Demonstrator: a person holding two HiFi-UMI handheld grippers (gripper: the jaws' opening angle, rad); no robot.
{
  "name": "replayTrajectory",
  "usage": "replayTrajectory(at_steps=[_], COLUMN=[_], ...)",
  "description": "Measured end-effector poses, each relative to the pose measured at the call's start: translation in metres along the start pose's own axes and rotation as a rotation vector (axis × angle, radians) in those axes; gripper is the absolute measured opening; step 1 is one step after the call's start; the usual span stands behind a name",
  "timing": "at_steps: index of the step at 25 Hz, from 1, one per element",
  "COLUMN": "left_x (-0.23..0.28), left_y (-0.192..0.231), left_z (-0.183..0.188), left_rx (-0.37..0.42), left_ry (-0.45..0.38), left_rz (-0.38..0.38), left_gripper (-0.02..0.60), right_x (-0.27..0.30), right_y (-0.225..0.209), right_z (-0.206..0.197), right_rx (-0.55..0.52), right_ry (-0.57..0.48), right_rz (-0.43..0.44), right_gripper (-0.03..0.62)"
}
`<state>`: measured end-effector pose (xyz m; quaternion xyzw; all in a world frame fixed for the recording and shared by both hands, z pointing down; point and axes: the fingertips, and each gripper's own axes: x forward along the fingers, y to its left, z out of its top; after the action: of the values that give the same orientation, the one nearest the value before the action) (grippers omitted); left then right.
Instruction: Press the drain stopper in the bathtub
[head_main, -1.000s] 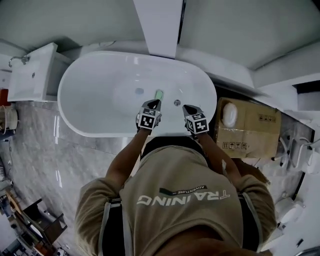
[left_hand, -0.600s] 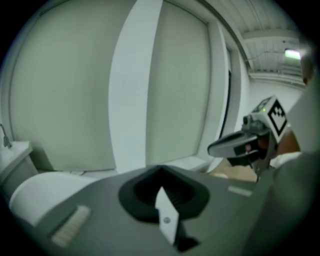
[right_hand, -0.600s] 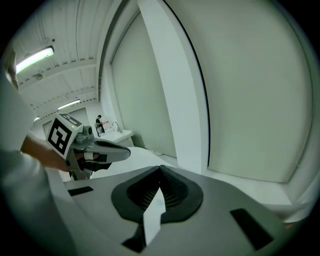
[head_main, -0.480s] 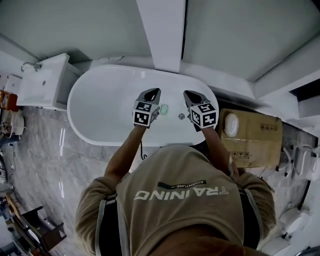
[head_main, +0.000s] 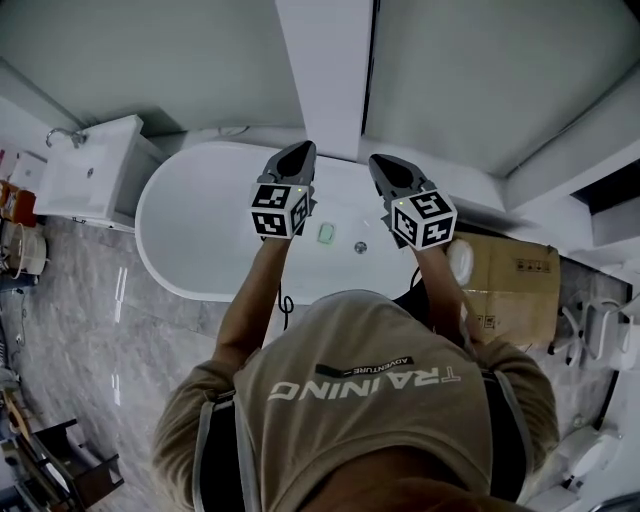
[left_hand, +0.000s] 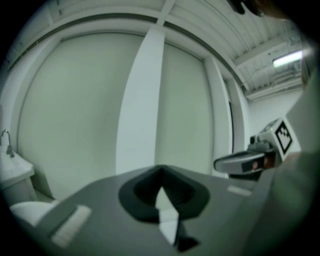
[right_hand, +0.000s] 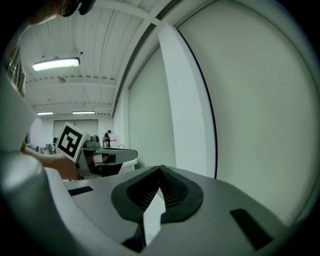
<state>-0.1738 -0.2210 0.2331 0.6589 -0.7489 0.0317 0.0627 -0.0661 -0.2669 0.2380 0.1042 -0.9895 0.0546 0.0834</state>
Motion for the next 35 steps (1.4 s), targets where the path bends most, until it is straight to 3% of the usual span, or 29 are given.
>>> replayTrajectory(at_steps=[9,14,17,22,35], left_x=[-0.003,-0.012,-0.012,-0.009,-0.008], left_y=[0.005,-0.003,0.003,0.003,-0.005], left_z=[0.087,0.11,0.112,0.102,0.086], left_rx=[0.078,0.158,0.181,0.183,0.175], left_ry=[-0.158,-0.209,-0.211,-0.196,-0.168], left_rz=[0.038,0.045,0.068,0.075,0.068], left_gripper=[0.002,0.002,0.002,0.002,0.002], right_x=[-0.007,-0.008,-0.005,-0.01,-0.017], right_y=[0.003,0.001,0.001,-0.003,0.001], right_z=[0.06,0.078,0.087,0.093,0.079], right_rx=[-0.097,-0.146,-0.204,-0.196,-0.135], right_ry=[-0.093,-0.126,-0.151,-0.21,-0.226], right_rz=[0.008,-0.023,-0.055,-0.095,-0.058], right_gripper=[0.008,0.009,0.008,0.008,0.008])
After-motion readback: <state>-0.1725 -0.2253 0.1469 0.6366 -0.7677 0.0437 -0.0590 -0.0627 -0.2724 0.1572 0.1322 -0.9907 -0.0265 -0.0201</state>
